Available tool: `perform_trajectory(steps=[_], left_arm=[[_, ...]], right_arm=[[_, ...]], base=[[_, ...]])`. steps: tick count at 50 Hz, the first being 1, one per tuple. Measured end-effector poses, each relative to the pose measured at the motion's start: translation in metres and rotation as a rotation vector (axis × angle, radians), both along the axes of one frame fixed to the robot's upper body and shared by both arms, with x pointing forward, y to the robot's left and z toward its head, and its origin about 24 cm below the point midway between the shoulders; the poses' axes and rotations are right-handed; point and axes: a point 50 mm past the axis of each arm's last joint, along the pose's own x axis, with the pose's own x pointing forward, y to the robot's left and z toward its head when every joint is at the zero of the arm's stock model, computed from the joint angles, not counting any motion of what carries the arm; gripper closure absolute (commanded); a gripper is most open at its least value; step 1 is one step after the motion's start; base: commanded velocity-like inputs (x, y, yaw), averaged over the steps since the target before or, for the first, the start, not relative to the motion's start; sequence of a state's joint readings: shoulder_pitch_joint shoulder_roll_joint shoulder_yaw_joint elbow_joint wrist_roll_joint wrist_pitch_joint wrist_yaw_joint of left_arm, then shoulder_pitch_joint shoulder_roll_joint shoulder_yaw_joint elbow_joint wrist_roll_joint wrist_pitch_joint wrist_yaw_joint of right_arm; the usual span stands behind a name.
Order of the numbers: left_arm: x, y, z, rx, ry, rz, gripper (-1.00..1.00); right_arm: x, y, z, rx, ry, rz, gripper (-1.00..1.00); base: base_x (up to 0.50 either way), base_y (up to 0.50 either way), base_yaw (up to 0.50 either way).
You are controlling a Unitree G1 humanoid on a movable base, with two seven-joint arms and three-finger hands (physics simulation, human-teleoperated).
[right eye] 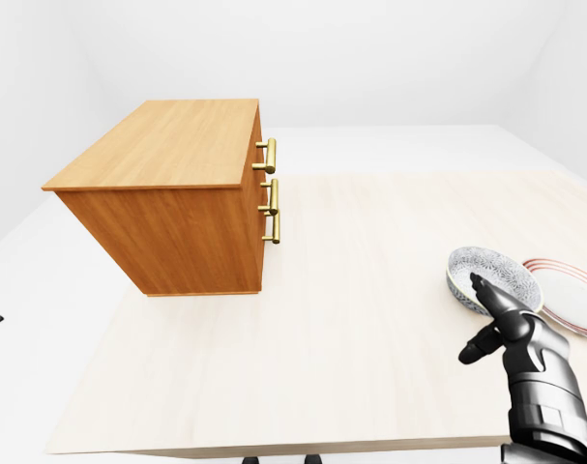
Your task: Put the bowl on top of the cabinet.
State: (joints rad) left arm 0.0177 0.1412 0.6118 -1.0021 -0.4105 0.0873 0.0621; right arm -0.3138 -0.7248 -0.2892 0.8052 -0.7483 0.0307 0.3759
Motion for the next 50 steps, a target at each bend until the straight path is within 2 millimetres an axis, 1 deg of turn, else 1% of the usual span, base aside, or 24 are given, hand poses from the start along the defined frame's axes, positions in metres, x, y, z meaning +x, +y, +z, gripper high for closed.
perform_trajectory(steps=[15,16,17,18,19,31,50], left_arm=[[0.000,-0.001,0.000,0.002,0.000,0.000,-1.00],[0.000,-0.001,0.000,0.002,0.000,0.000,-1.00],[0.000,-0.001,0.000,0.002,-0.001,0.000,-1.00],[0.000,-0.001,0.000,0.002,-0.002,0.000,-1.00],[-0.001,-0.001,0.000,0.002,-0.003,0.000,-1.00],[-0.001,-0.001,0.001,0.002,-0.010,0.000,-1.00],[0.000,0.000,0.000,0.004,0.003,0.002,-1.00]], right_arm=[[-0.001,-0.001,-0.006,0.003,0.008,-0.002,-1.00],[-0.001,0.000,-0.007,0.003,0.007,-0.001,-0.36],[-0.001,0.000,-0.007,0.003,0.006,-0.001,0.36],[-0.001,0.000,-0.007,0.004,0.006,0.000,0.90],[0.000,0.000,-0.007,0.005,0.005,0.001,1.00],[0.003,-0.002,0.000,-0.013,-0.043,-0.008,1.00],[0.005,-0.004,0.006,-0.031,-0.053,0.006,1.00]], base=[[0.00,0.00,0.00],[0.00,0.00,0.00],[0.00,0.00,0.00],[0.00,0.00,0.00],[0.00,0.00,0.00],[0.00,0.00,0.00],[0.00,0.00,0.00]])
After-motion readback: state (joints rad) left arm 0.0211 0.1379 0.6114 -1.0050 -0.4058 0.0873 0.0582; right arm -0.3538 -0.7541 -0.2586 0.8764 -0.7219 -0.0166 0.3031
